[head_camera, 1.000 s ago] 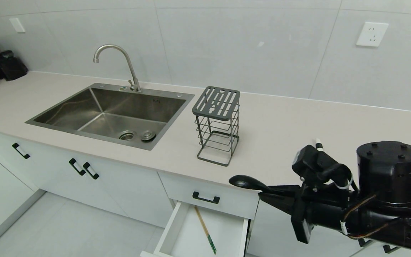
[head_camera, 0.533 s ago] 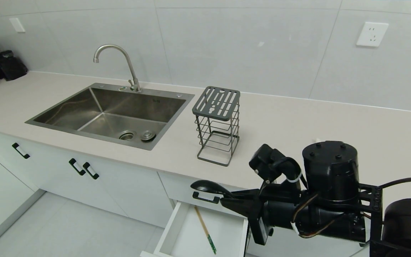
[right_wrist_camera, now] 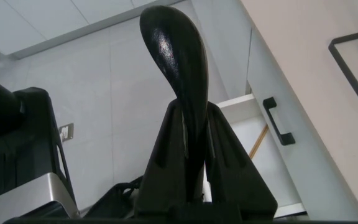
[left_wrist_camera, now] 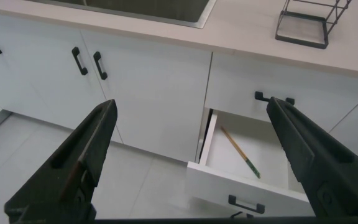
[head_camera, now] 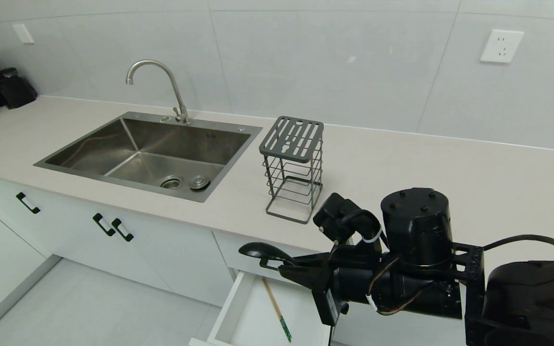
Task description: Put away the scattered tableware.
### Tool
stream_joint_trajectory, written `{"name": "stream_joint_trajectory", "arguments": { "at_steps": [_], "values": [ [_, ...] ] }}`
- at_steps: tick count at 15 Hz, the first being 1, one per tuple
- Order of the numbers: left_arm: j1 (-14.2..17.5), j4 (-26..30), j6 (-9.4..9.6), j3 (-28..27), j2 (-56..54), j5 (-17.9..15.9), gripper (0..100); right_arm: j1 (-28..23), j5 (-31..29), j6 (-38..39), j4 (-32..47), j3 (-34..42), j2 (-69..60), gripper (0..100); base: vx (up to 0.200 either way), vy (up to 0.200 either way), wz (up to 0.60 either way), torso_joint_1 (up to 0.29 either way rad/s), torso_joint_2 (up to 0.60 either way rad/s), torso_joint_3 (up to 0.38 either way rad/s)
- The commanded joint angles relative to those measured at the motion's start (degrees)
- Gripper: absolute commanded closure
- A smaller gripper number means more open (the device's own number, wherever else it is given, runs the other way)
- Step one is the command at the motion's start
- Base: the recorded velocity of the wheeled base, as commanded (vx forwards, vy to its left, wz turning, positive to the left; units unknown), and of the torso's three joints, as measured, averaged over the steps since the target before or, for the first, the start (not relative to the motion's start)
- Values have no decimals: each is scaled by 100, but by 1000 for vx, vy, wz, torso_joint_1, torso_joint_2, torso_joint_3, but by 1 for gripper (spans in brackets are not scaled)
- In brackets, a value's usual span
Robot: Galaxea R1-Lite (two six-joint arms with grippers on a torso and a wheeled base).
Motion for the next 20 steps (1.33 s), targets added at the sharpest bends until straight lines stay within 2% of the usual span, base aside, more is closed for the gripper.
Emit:
{"name": "stream_joint_trajectory", "arguments": {
  "at_steps": [1,14,20],
  "values": [
    [4,-1,5,-1,0,4,0,15,4,-4,-5,-62,92,100,0,0,0,0,0,0],
    [4,-1,-4,-1,0,4,0,138,-58,-30,13,-167,347,100,0,0,0,0,0,0],
    [4,-1,-4,-1,0,4,0,138,-58,-30,13,-211,373,100,0,0,0,-179,355,176]
  ]
}}
